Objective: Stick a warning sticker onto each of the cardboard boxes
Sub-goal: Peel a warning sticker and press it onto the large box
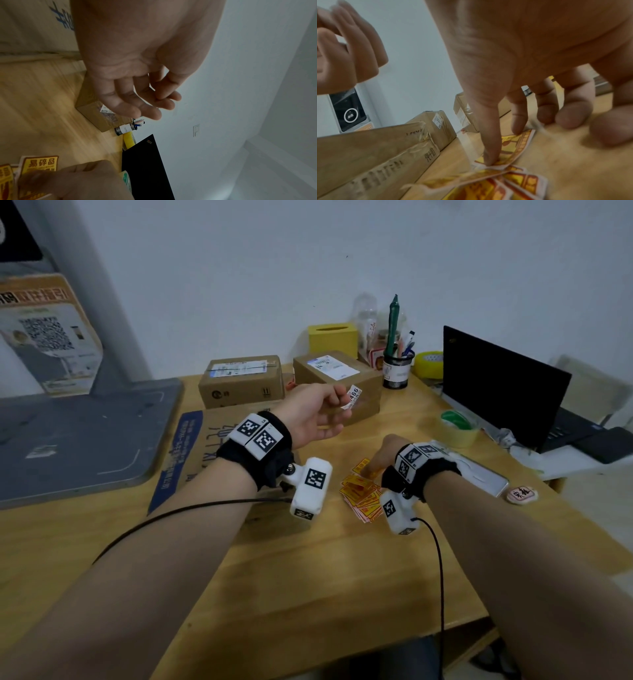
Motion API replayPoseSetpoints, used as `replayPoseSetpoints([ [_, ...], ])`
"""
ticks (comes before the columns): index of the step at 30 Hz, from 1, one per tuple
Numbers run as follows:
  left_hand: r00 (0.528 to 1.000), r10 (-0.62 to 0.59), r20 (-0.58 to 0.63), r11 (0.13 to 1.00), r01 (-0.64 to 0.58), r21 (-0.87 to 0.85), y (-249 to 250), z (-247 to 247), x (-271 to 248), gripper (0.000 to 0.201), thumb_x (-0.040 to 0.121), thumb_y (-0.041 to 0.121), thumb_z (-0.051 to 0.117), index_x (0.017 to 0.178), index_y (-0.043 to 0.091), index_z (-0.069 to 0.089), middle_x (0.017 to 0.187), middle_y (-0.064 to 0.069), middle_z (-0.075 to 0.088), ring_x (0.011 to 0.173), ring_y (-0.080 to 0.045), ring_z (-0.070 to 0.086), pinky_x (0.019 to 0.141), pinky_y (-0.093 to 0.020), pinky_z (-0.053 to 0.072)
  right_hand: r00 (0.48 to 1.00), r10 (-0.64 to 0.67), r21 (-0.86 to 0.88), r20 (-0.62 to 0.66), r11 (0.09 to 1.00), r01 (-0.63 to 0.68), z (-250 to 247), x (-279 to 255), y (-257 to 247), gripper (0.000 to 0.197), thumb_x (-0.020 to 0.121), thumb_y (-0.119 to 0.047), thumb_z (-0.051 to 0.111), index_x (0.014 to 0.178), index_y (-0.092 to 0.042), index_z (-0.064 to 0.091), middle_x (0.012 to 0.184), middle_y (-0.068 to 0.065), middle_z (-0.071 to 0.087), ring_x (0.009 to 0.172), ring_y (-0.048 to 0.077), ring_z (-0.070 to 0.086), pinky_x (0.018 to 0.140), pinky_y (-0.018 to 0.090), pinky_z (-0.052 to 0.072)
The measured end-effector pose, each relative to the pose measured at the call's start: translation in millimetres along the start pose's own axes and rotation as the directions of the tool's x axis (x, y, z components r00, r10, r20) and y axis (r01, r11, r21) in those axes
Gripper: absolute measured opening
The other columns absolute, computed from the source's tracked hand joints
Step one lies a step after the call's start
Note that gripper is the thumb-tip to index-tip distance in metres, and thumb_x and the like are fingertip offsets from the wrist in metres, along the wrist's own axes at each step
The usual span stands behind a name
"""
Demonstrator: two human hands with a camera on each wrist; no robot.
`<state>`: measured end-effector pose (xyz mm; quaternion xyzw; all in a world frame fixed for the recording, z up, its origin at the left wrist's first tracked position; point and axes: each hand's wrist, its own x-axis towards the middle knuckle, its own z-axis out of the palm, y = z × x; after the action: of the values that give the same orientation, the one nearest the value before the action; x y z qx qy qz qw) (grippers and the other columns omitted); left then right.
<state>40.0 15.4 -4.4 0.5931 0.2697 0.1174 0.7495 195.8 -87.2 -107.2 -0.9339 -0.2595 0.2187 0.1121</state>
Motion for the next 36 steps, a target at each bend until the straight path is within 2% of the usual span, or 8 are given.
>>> replayPoseSetpoints([
  [3, 1.0, 0.002, -0.011, 1.0, -0.002, -0.01, 0, -2, -2, 0.027, 0.09, 0.0, 0.044, 0.083, 0.021, 0.06, 0.067, 0.009, 0.069, 0.067, -0.016, 0.066, 0.067, -0.03, 0.05, 1.0, -0.016, -0.014, -0.006, 1.0, 0.016, -1, -4, 1, 0.046, 0.056, -0.045, 0.089, 0.076, -0.009, 0.068, 0.074, 0.007, 0.073, 0.071, 0.026, 0.073, 0.07, 0.042, 0.063],
  [8, 1.0, 0.004, -0.013, 1.0, -0.004, -0.009, 1, -1, -7, 0.027, 0.09, 0.001, 0.044, 0.083, 0.021, 0.06, 0.069, 0.009, 0.069, 0.066, -0.016, 0.066, 0.066, -0.03, 0.051, 1.0, -0.023, -0.012, -0.017, 1.0, 0.023, -5, -12, 0, 0.044, 0.062, -0.039, 0.093, 0.079, -0.008, 0.066, 0.076, 0.009, 0.071, 0.072, 0.027, 0.07, 0.06, 0.034, 0.057],
  [13, 1.0, 0.007, -0.011, 1.0, -0.007, 0.0, 1, -1, -10, 0.028, 0.089, 0.0, 0.044, 0.082, 0.021, 0.061, 0.069, 0.009, 0.069, 0.067, -0.016, 0.066, 0.067, -0.03, 0.051, 1.0, -0.019, 0.016, -0.018, 1.0, 0.019, -3, -12, 5, 0.05, 0.059, -0.038, 0.089, 0.089, -0.01, 0.061, 0.087, 0.009, 0.07, 0.081, 0.028, 0.07, 0.077, 0.045, 0.063],
  [17, 1.0, 0.009, -0.01, 1.0, -0.009, 0.001, 3, -1, -13, 0.028, 0.089, 0.001, 0.044, 0.081, 0.021, 0.061, 0.07, 0.009, 0.069, 0.067, -0.016, 0.066, 0.068, -0.03, 0.051, 0.999, -0.014, 0.021, -0.029, 1.0, 0.015, 1, -7, 10, 0.049, 0.052, -0.04, 0.088, 0.082, -0.008, 0.067, 0.075, 0.009, 0.073, 0.073, 0.029, 0.074, 0.065, 0.038, 0.061],
  [20, 1.0, 0.011, -0.009, 1.0, -0.011, 0.005, 2, 0, -14, 0.028, 0.09, 0.001, 0.044, 0.082, 0.021, 0.061, 0.071, 0.008, 0.068, 0.067, -0.016, 0.066, 0.067, -0.03, 0.051, 0.999, -0.014, 0.008, -0.045, 1.0, 0.015, 0, -9, 10, 0.049, 0.054, -0.039, 0.091, 0.082, -0.009, 0.065, 0.076, 0.009, 0.073, 0.07, 0.028, 0.072, 0.06, 0.035, 0.06],
  [27, 1.0, 0.007, -0.006, 1.0, -0.007, 0.012, 1, 4, -18, 0.027, 0.09, 0.0, 0.044, 0.082, 0.021, 0.06, 0.072, 0.008, 0.067, 0.065, -0.015, 0.066, 0.066, -0.029, 0.05, 0.999, 0.0, 0.002, -0.035, 1.0, 0.0, -3, -10, 14, 0.045, 0.057, -0.036, 0.094, 0.077, -0.007, 0.066, 0.07, 0.007, 0.07, 0.066, 0.027, 0.069, 0.056, 0.032, 0.055],
  [32, 1.0, 0.005, -0.01, 1.0, -0.005, 0.024, 0, 4, -20, 0.028, 0.09, 0.0, 0.043, 0.083, 0.021, 0.06, 0.074, 0.007, 0.067, 0.067, -0.016, 0.066, 0.069, -0.03, 0.049, 1.0, 0.021, 0.166, -0.013, 0.986, -0.018, -8, -12, 21, 0.042, 0.069, -0.033, 0.093, 0.077, -0.002, 0.065, 0.074, 0.011, 0.067, 0.071, 0.029, 0.065, 0.058, 0.032, 0.049],
  [36, 0.998, 0.041, -0.043, 0.998, -0.039, 0.046, 2, 1, -23, 0.028, 0.091, 0.001, 0.046, 0.09, 0.019, 0.067, 0.079, 0.006, 0.068, 0.07, -0.015, 0.065, 0.067, -0.029, 0.05, 0.998, -0.004, 0.493, -0.067, 0.869, 0.037, -24, -21, 11, 0.024, 0.084, -0.02, 0.084, 0.08, -0.002, 0.068, 0.09, 0.016, 0.078, 0.066, 0.024, 0.065, 0.071, 0.04, 0.06],
])
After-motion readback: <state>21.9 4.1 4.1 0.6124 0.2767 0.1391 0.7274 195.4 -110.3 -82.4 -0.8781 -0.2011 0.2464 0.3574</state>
